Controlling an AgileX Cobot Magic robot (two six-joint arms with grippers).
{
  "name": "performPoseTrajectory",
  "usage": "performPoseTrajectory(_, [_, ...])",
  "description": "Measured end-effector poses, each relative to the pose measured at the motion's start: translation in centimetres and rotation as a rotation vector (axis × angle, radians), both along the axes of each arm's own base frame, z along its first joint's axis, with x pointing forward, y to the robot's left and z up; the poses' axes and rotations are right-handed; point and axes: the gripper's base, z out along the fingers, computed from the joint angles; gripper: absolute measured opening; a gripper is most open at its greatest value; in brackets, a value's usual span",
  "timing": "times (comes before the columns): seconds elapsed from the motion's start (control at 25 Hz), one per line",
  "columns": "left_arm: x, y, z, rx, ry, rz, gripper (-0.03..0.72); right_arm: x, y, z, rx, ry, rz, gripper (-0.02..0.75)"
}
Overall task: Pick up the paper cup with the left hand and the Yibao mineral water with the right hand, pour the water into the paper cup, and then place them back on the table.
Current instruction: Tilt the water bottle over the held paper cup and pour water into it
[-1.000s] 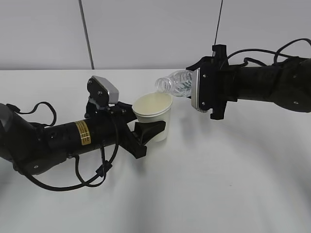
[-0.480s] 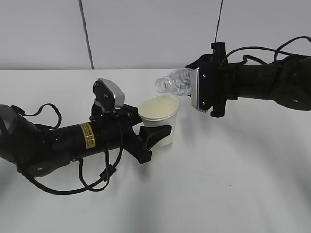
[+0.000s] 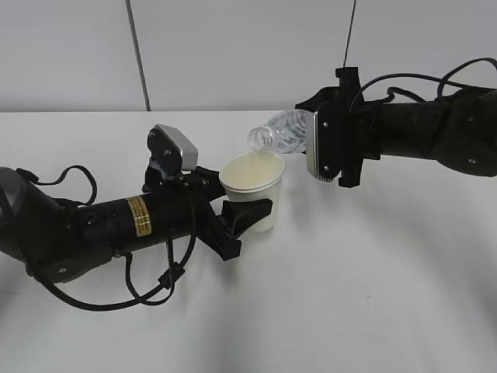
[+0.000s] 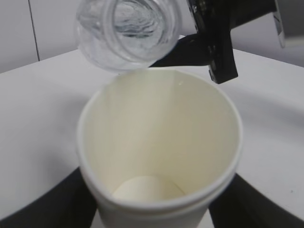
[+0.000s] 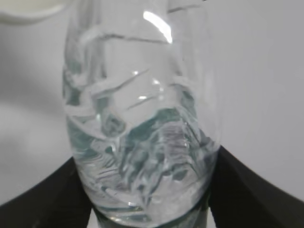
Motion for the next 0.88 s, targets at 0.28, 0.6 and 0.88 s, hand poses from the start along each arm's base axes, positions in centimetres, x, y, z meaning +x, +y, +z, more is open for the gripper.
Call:
performPoseTrajectory(0.28, [0.1, 0.0, 0.0, -0.002, 0.002, 0.009, 0.424, 0.0, 0.0, 0.0, -0.027, -0.017, 0.014, 0.489])
performPoseTrajectory(0.6, [0.1, 0.1, 0.0, 0.002, 0.005, 0.014, 0.424, -0.1, 0.0, 0.8, -0.044, -0.056, 0.031, 0.489])
performPoseTrajectory(0.88, [0.1, 0.1, 0.0, 0.001, 0.006, 0.016, 0.424, -0.1, 0.1, 1.3, -0.043, -0.076, 0.037, 0.489])
